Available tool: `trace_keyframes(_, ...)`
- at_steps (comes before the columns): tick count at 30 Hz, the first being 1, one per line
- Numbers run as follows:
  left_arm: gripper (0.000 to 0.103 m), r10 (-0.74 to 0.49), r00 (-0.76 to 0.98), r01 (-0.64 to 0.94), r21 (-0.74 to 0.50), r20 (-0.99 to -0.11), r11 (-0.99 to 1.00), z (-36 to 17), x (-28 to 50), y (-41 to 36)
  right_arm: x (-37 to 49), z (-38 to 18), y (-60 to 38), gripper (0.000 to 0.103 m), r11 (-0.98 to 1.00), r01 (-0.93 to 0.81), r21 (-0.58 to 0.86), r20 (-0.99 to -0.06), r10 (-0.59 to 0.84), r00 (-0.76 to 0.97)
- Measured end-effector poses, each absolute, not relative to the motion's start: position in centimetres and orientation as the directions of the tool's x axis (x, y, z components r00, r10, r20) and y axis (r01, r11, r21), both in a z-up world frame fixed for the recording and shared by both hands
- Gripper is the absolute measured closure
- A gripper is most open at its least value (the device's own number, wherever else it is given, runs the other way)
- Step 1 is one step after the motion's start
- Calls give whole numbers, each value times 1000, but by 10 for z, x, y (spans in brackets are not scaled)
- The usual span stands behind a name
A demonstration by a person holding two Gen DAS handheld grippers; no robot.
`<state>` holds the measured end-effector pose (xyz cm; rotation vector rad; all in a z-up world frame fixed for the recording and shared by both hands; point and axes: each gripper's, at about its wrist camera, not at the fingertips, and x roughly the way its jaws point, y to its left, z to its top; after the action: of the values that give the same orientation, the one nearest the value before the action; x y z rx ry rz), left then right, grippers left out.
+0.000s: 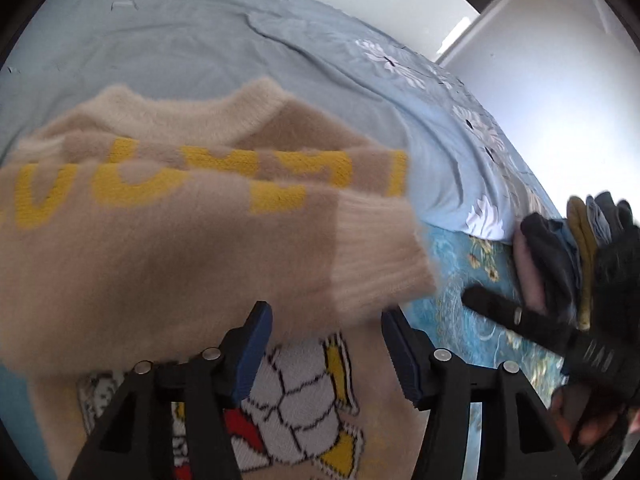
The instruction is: Fold clothes
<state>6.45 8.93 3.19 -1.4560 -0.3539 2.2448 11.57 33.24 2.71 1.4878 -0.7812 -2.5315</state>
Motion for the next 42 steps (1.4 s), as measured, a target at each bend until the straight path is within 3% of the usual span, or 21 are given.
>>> trace_keyframes(5, 37, 401, -435, -128, -385, -806, -914, 43, 92, 49, 100, 27, 322, 57, -817, -119, 565, -743, -440, -504)
trace_keyframes(10, 35, 99, -423, 77, -145, -901, -986, 13, 109, -19, 83, 12, 310, 57, -817, -115, 566, -757, -458, -466)
trace_keyframes(12, 35, 44, -402, 130, -105, -915, -986, 2, 109, -41, 76, 10, 303, 57, -814, -110, 571, -753, -466, -464)
trace_keyframes(15, 35, 48, -416, 190, -139, -908, -972, -1, 105, -60, 70, 12, 290, 57, -823, -86, 561, -755, -466, -461)
trace_keyframes(16, 35, 40, -425, 213, -143, -904, -967, -2, 103, -64, 68, 13, 287, 64, -830, -76, 552, -760, -463, -456)
trace_keyframes(17, 35, 36, -429, 232, -149, -902, -961, -2, 101, -68, 66, 14, 283, 84, -837, -67, 544, -764, -460, -452)
trace_keyframes(18, 35, 35, -436, 258, -162, -899, -953, -3, 100, -73, 66, 15, 282, 91, -840, -57, 539, -764, -460, -452)
trace_keyframes(22, 35, 1, -454, 345, -176, -891, -922, -3, 106, -90, 71, 26, 291, 94, -854, -39, 519, -753, -435, -493)
trace_keyframes(28, 33, 21, -451, 385, -215, -893, -897, -12, 111, -100, 74, 8, 314, 94, -881, -115, 459, -796, -350, -494)
trace_keyframes(33, 34, 69, -438, 393, -260, -896, -882, -7, 114, -109, 76, -10, 329, 94, -833, -186, 521, -791, -389, -473)
trace_keyframes(39, 34, 232, -440, 389, -417, -868, -821, 3, 147, -128, 97, 12, 333, 81, -854, -154, 497, -800, -382, -462)
trace_keyframes(42, 34, 308, -415, 385, -472, -856, -793, 2, 178, -135, 125, 7, 342, 69, -844, -155, 514, -814, -423, -397)
